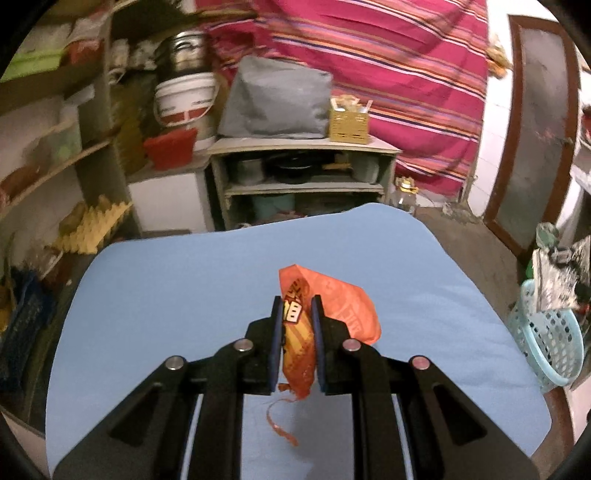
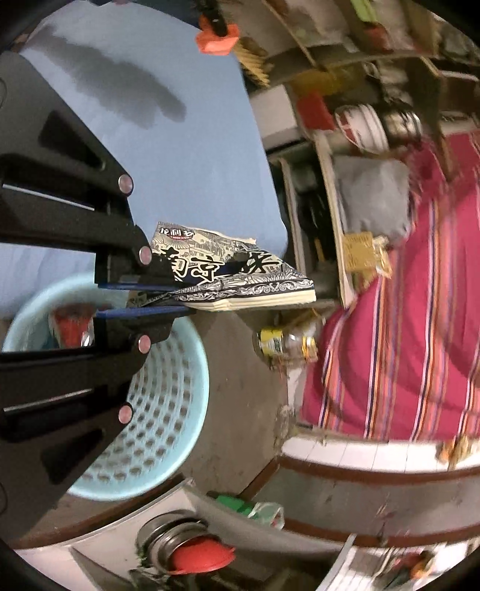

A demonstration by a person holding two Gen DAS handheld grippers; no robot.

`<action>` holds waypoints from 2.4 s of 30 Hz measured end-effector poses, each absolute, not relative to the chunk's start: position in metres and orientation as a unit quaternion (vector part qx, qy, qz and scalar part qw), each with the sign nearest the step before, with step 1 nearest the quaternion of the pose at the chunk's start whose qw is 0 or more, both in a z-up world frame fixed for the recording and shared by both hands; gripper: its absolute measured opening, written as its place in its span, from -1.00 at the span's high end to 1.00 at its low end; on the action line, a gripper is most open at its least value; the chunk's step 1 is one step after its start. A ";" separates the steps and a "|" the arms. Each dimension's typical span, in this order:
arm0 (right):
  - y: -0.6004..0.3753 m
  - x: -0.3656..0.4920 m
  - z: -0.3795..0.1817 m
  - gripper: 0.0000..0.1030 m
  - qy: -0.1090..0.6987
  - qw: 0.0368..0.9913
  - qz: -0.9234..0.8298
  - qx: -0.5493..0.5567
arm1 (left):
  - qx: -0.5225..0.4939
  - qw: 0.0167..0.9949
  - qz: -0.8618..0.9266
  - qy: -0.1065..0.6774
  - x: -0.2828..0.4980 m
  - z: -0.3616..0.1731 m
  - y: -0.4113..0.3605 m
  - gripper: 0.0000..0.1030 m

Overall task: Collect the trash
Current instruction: 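Carry the orange wrapper and printed packet over the basket with both tools, then open the left tool over the basket while the right tool opens, dropping both items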

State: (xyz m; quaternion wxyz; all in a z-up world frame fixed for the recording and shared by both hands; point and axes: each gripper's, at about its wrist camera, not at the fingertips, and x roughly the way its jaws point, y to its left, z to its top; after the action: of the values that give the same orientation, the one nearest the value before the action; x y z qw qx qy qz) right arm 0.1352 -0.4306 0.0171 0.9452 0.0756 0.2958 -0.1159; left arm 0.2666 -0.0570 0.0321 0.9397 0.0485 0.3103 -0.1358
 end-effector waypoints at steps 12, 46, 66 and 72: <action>-0.505 0.088 0.015 0.84 0.285 0.941 -0.149 0.108 | 0.068 0.924 -0.230 0.297 0.238 0.051 -0.195 0.70; -0.573 0.057 -0.005 0.84 0.323 0.910 -0.201 0.163 | 0.108 0.870 -0.336 0.345 0.202 -0.002 -0.406 -0.24; -0.546 0.087 -0.020 -0.05 0.362 0.904 -0.187 0.132 | 0.079 0.898 -0.277 0.332 0.211 0.021 -0.347 -0.59; -0.542 0.094 -0.022 -0.51 0.365 0.903 -0.186 0.131 | 0.073 0.903 -0.269 0.328 0.212 0.026 -0.333 -0.59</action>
State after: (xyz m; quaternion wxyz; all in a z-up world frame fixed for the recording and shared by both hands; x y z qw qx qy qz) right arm 0.0937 -0.5418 -0.0216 0.9027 0.1310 0.3653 -0.1856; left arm 0.2120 -0.3328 0.0263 0.9026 0.0728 0.3279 -0.2693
